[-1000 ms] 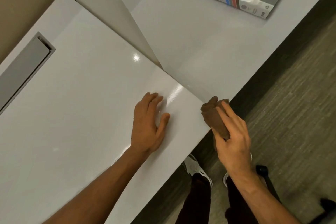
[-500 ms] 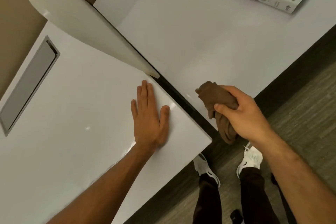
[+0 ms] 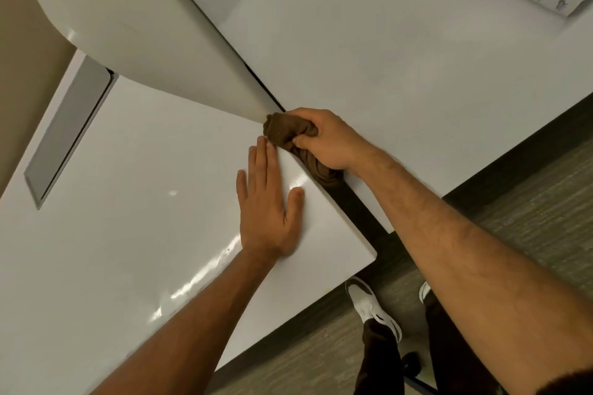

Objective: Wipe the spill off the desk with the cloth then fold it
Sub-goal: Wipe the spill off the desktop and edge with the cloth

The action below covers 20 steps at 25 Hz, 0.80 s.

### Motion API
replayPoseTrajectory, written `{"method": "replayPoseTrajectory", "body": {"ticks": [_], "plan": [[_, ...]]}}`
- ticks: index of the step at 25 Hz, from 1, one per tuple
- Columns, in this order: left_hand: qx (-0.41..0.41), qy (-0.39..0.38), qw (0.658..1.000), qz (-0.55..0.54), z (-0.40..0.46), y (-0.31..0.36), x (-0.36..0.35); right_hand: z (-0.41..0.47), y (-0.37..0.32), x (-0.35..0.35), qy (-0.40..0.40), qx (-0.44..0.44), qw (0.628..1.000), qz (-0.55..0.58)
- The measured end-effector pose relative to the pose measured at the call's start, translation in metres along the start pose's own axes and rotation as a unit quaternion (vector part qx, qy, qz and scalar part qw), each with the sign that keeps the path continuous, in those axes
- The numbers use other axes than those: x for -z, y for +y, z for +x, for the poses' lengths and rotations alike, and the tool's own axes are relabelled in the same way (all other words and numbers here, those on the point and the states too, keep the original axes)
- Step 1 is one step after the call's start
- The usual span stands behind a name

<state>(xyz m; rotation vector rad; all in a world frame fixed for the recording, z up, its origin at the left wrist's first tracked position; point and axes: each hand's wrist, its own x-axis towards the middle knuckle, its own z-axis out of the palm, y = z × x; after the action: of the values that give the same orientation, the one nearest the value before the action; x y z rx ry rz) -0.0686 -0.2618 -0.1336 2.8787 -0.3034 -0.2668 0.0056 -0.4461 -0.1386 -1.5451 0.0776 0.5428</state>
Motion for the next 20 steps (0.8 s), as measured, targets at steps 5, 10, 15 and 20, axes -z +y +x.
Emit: {"method": "replayPoseTrajectory", "body": {"ticks": [5, 10, 15, 20], "plan": [[-0.002, -0.002, 1.0, 0.002, 0.001, -0.001, -0.001, -0.007, 0.008, 0.007, -0.035, -0.007, 0.999, -0.014], [-0.006, 0.001, 1.0, 0.01, 0.001, -0.004, -0.003, -0.04, 0.026, 0.01, -0.051, -0.019, 0.998, 0.018], [-0.005, 0.001, 1.0, 0.015, 0.001, -0.003, -0.003, -0.087, 0.051, 0.012, -0.052, -0.034, 0.997, 0.041], [-0.005, -0.006, 1.0, 0.011, 0.0, -0.002, 0.0, -0.138, 0.072, 0.015, -0.053, -0.064, 0.995, 0.062]]}}
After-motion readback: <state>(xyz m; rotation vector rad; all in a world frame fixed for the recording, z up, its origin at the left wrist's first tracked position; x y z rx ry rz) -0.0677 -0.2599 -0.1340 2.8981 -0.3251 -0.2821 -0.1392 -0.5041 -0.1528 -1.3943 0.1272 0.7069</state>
